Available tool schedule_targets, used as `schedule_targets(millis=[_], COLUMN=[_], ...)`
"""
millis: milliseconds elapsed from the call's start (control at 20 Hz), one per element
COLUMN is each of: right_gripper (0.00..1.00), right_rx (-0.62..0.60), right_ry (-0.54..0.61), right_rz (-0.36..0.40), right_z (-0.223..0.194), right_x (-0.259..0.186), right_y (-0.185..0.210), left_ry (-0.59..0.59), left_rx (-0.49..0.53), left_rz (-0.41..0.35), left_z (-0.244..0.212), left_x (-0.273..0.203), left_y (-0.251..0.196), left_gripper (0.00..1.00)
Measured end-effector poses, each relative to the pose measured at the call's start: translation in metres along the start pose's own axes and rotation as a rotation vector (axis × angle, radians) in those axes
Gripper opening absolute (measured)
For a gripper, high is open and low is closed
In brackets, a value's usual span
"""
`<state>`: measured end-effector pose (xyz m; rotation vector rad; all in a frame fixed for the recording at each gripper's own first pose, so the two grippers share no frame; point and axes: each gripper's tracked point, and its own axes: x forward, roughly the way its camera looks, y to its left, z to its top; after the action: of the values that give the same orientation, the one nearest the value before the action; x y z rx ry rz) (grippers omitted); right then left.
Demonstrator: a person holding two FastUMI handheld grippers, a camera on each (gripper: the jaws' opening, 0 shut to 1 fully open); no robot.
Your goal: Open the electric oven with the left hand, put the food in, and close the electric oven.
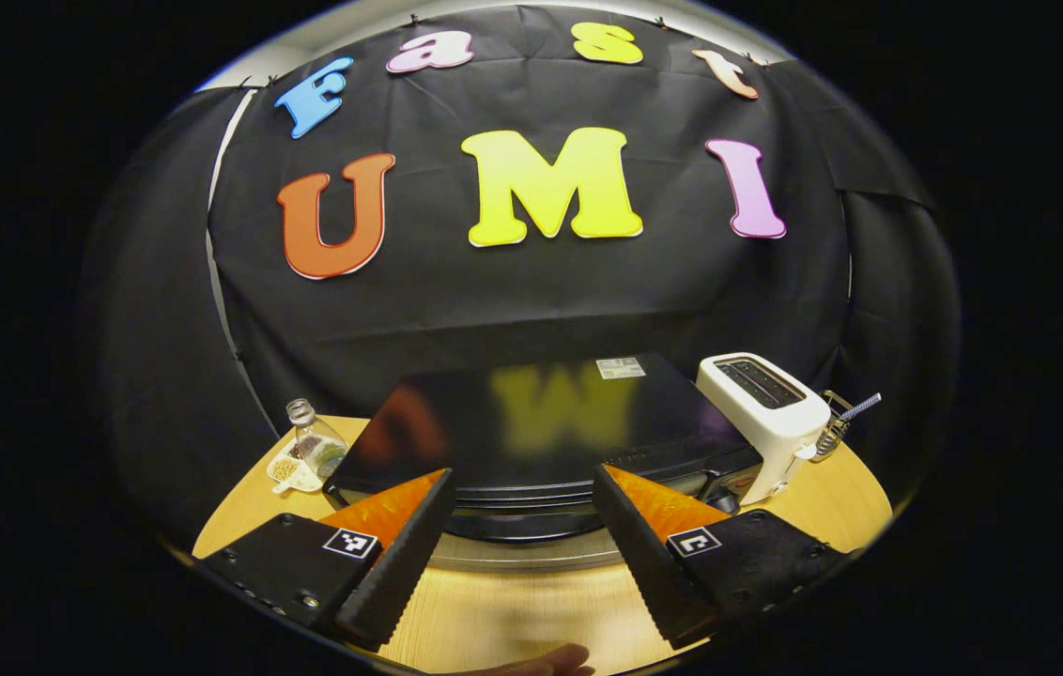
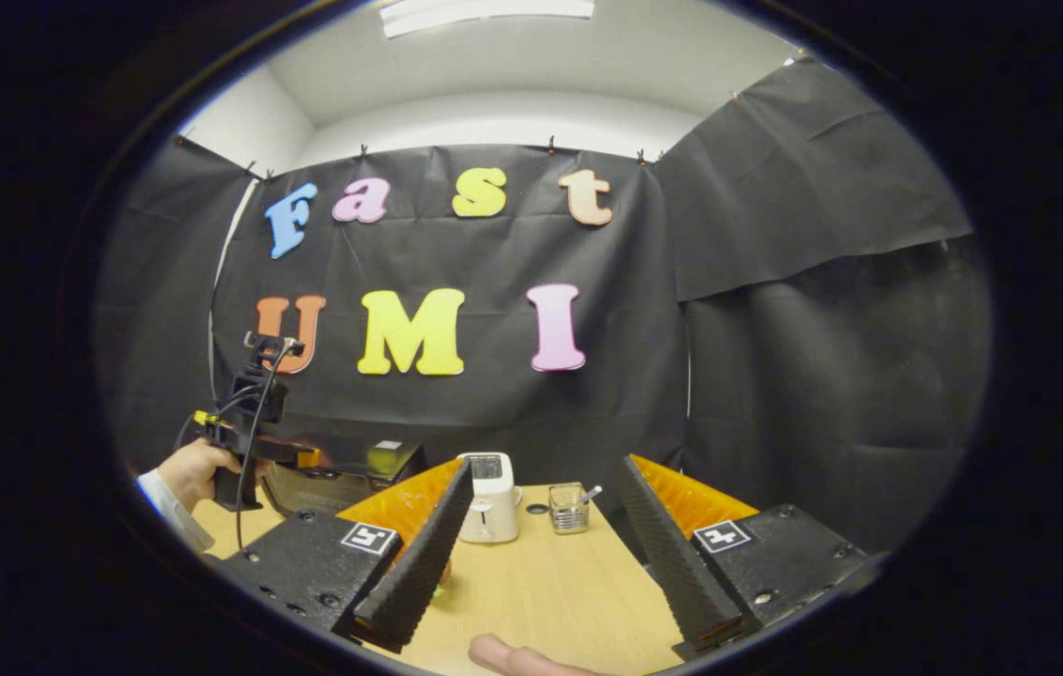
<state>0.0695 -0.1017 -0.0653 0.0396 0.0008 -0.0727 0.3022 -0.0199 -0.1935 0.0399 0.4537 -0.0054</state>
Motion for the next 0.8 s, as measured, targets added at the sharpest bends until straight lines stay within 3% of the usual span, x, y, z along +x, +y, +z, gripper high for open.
schedule_targets(millis=[300,800], right_gripper=[1.0,1.0], right_rx=[0.001,-0.002], right_ry=[0.005,-0.002], right_rz=[-0.009,-0.023], right_z=[-0.001,0.005], right_x=[-0.005,-0.029], right_y=[0.001,0.001], left_ry=[0.08,0.072], left_rx=[-0.022,-0.03], left_rz=[-0.05,-0.032], left_z=[-0.019,-0.026], left_x=[0.01,-0.002], left_y=[-0.008,-0.008], left_gripper=[0.96,0.97])
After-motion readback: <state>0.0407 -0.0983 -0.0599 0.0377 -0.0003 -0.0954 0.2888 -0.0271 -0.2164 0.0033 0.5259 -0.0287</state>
